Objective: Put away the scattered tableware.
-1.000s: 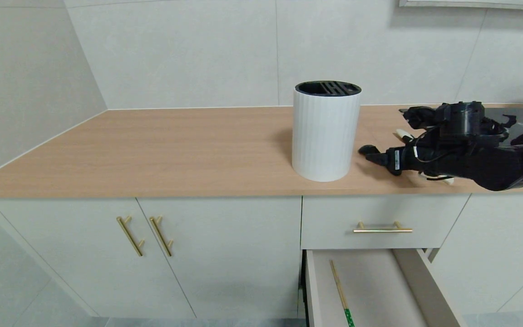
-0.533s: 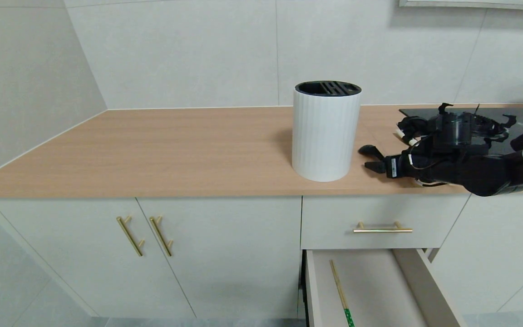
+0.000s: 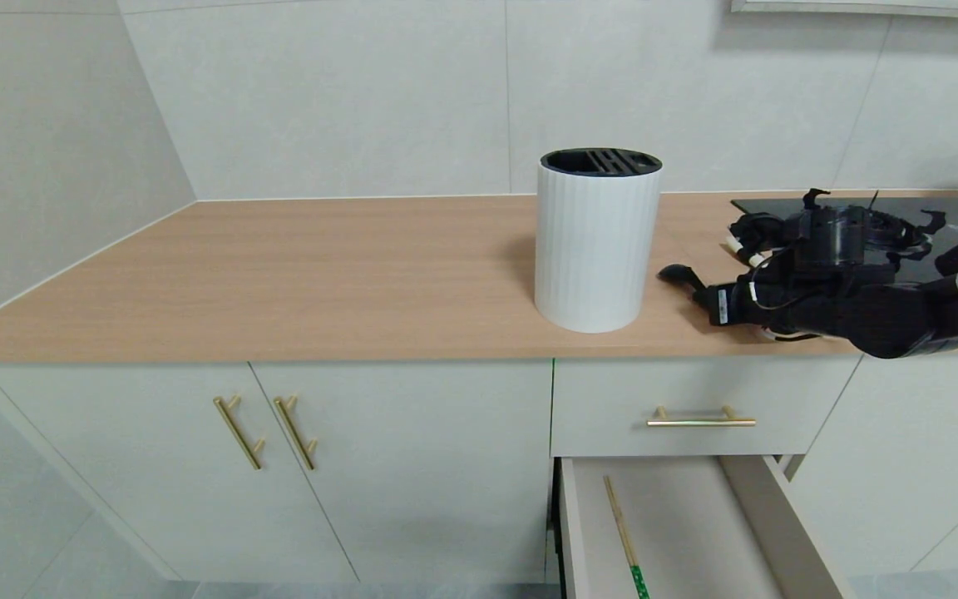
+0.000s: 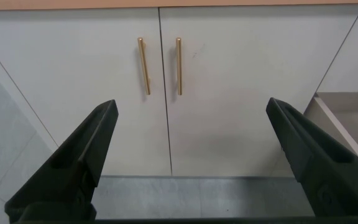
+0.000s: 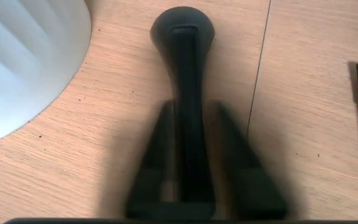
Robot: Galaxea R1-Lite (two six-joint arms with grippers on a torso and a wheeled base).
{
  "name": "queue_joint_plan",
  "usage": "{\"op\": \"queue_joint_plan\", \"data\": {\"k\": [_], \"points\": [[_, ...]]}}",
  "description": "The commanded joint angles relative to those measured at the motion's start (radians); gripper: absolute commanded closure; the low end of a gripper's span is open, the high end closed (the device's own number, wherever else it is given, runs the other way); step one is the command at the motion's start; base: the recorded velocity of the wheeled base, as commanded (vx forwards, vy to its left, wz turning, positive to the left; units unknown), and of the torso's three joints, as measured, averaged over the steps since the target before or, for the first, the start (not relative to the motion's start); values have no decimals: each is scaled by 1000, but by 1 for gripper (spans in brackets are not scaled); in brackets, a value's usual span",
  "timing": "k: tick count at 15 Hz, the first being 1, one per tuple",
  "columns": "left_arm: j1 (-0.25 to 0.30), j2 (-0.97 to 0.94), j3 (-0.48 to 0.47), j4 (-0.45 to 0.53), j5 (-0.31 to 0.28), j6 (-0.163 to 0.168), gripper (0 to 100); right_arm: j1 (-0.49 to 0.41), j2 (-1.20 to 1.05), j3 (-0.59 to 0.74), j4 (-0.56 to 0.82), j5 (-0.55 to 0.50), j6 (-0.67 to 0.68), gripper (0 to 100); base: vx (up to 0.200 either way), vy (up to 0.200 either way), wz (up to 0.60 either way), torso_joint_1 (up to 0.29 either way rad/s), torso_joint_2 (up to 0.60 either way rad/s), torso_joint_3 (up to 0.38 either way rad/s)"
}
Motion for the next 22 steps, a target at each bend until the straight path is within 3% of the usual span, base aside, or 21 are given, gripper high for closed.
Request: {"op": "queue_joint_plan", "data": {"k": [1, 5, 7, 10, 12, 18, 22], "points": [[0, 0, 0, 0, 1, 2, 0, 2, -10, -2, 1, 1, 3, 100, 0, 0, 0, 0, 0, 0], [0, 0, 0, 0, 1, 0, 0, 28, -99, -2, 78, 11, 87, 100, 0, 0, 0, 0, 0, 0], [0, 0, 0, 0, 1, 0, 0, 50, -182, 1, 192, 11, 129, 100, 0, 0, 0, 0, 0, 0], [0, 0, 0, 0, 1, 2, 0, 74, -340, 12, 469, 10, 188, 100, 0, 0, 0, 0, 0, 0], [0, 0, 0, 0, 1, 0, 0, 111, -455, 83, 561, 5, 240, 100, 0, 0, 0, 0, 0, 0], [0, 0, 0, 0, 1, 0, 0, 153, -682, 399, 561, -9, 181, 100, 0, 0, 0, 0, 0, 0], [0, 0, 0, 0, 1, 0, 0, 151, -697, 483, 555, -49, 156, 100, 0, 0, 0, 0, 0, 0]]}}
